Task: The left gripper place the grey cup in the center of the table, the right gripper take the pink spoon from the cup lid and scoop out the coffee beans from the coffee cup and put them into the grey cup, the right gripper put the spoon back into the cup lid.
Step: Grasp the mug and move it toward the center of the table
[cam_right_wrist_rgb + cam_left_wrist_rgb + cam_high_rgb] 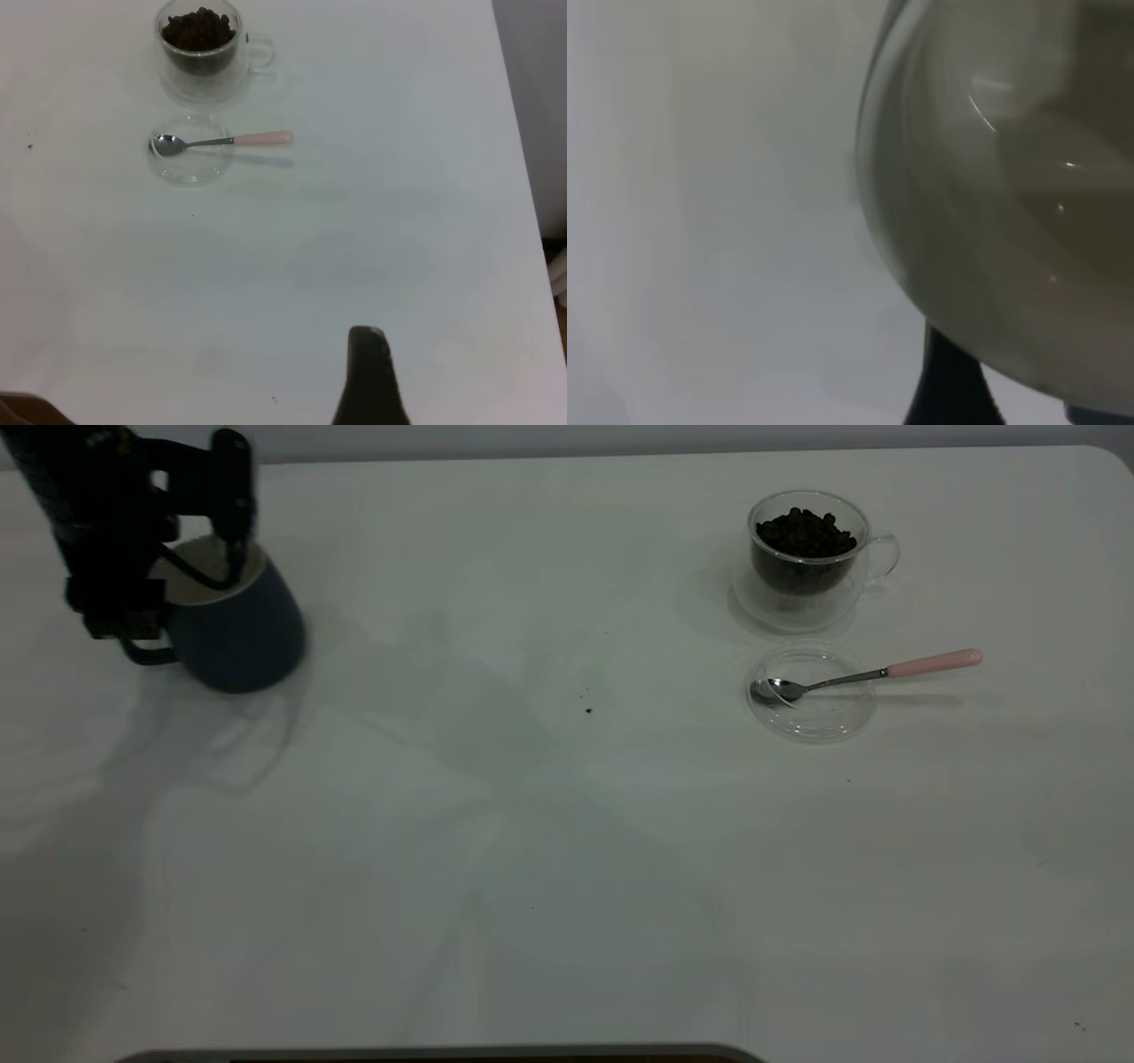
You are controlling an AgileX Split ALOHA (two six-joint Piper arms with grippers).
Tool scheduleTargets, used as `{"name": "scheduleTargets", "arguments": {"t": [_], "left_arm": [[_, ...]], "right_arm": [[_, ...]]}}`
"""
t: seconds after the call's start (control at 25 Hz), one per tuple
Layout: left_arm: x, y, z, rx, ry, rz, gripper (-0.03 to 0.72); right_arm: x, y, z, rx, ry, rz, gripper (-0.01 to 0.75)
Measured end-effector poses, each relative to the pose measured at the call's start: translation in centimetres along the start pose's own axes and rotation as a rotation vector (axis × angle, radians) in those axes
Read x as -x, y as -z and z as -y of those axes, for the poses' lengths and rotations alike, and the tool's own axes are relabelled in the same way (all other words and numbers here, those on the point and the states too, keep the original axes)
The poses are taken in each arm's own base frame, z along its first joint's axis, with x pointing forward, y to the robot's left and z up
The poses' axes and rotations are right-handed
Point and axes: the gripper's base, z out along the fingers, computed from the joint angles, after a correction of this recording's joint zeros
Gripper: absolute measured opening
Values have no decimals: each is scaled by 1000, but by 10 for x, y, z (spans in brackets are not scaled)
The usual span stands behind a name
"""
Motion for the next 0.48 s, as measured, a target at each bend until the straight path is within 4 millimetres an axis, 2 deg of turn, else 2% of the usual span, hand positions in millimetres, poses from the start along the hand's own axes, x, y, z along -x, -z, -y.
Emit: {"name": "scheduleTargets", "arguments": {"t": [0.48], "left_arm": [[104,28,26,126,-234,186,565]], "right_arm": [[0,0,0,0,0,0,586]]}}
